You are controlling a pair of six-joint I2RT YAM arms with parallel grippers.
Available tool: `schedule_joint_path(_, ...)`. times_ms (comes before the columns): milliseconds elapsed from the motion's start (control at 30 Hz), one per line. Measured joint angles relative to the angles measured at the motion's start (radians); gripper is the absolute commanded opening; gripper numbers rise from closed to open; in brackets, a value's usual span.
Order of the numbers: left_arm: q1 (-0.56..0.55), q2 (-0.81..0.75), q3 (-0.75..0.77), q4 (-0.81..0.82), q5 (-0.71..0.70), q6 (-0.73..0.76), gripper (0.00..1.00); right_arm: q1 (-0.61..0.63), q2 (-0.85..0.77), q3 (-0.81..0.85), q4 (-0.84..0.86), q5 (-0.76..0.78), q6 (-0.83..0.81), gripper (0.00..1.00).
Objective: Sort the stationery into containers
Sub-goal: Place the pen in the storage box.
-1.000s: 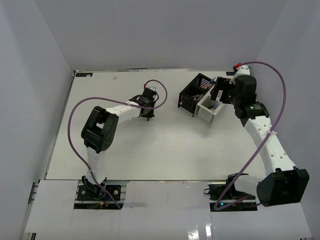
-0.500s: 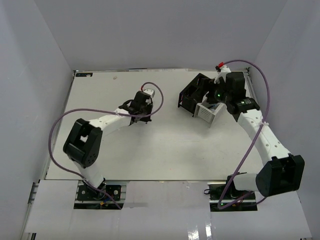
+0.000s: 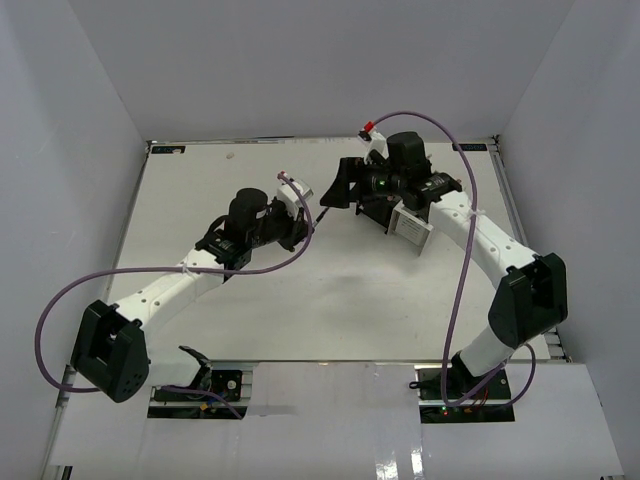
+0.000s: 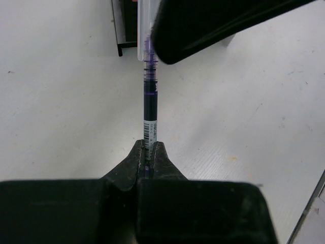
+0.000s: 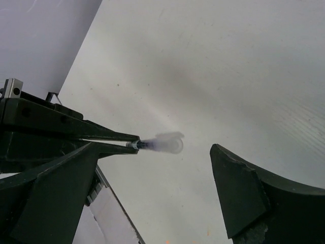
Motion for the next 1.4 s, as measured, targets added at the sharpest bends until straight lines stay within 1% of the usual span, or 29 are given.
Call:
schedule_joint_path(33,0.0,-0.001,-0.004,0.0,0.018,0.013,0.02,0.007,0.008,0.005,0.0,-0.005,0.004,1.0)
schedule_joint_path(100,0.0,-0.004,-0.008,-0.001,0.043,0.032,0.03,0.014,0.022,0.013,0.0,-0.014,0.006,0.89)
schedule_joint_path(167,0.0,-0.008,-0.008,0.001,0.057,0.045,0.03,0.016,0.034,0.022,-0.003,-0.022,0.009,0.82)
schedule_joint_path(200,0.0,-0.011,-0.008,0.003,0.061,0.05,0.03,0.017,0.038,0.024,-0.002,-0.024,0.01,0.74)
schedule_joint_path(300,0.0,-0.015,-0.008,0.009,0.07,0.06,0.04,0.019,0.045,0.025,-0.005,-0.032,0.014,0.6)
schedule_joint_path(333,0.0,-0.015,-0.008,0.011,0.072,0.061,0.04,0.019,0.045,0.025,-0.006,-0.035,0.016,0.46)
schedule_joint_path(367,0.0,-0.015,-0.008,0.013,0.075,0.062,0.04,0.02,0.045,0.025,-0.008,-0.037,0.013,0.39)
schedule_joint_path(400,0.0,-0.015,-0.008,0.014,0.078,0.064,0.04,0.02,0.045,0.025,-0.009,-0.039,0.016,0.29)
schedule_joint_path(467,0.0,-0.015,-0.008,0.017,0.082,0.068,0.06,0.02,0.045,0.025,-0.01,-0.045,0.026,0.19)
schedule_joint_path(500,0.0,-0.014,-0.008,0.015,0.082,0.069,0.08,0.02,0.045,0.026,-0.008,-0.055,0.035,0.13)
schedule_joint_path(533,0.0,-0.013,-0.01,0.014,0.082,0.072,0.1,0.021,0.043,0.027,-0.008,-0.065,0.043,0.11)
schedule_joint_path(633,0.0,-0.014,-0.018,0.018,0.08,0.074,0.3,0.029,0.038,0.027,-0.013,-0.063,0.041,0.08)
schedule_joint_path(667,0.0,-0.014,-0.021,0.026,0.067,0.069,0.45,0.028,0.036,0.027,-0.015,-0.06,0.038,0.08)
schedule_joint_path(767,-0.002,-0.015,-0.029,0.04,0.016,0.051,0.67,0.018,0.021,0.024,-0.027,-0.009,0.01,0.08)
schedule_joint_path(800,-0.002,-0.016,-0.035,0.048,-0.01,0.038,0.8,0.009,0.01,0.016,-0.027,0.012,0.0,0.08)
schedule_joint_path(867,-0.002,-0.019,-0.045,0.048,-0.075,0.006,0.9,-0.02,-0.032,-0.008,-0.039,0.071,-0.022,0.08)
schedule_joint_path(900,-0.002,-0.021,-0.051,0.049,-0.108,-0.015,0.98,-0.039,-0.061,-0.023,-0.049,0.126,-0.039,0.08)
schedule_joint_path(1033,0.006,-0.037,-0.08,0.032,-0.252,-0.103,0.98,-0.105,-0.176,-0.07,-0.073,0.337,-0.107,0.08)
schedule_joint_path(1167,0.059,-0.087,-0.126,-0.005,-0.324,-0.198,0.98,-0.167,-0.277,-0.117,-0.078,0.551,-0.166,0.08)
schedule_joint_path(1233,0.096,-0.122,-0.153,-0.026,-0.347,-0.244,0.98,-0.194,-0.304,-0.139,-0.077,0.627,-0.188,0.08)
schedule_joint_path(1333,0.142,-0.172,-0.18,-0.05,-0.379,-0.292,0.98,-0.227,-0.314,-0.175,-0.072,0.702,-0.211,0.08)
schedule_joint_path(1400,0.153,-0.205,-0.195,-0.061,-0.394,-0.312,0.98,-0.24,-0.314,-0.212,-0.065,0.73,-0.216,0.12)
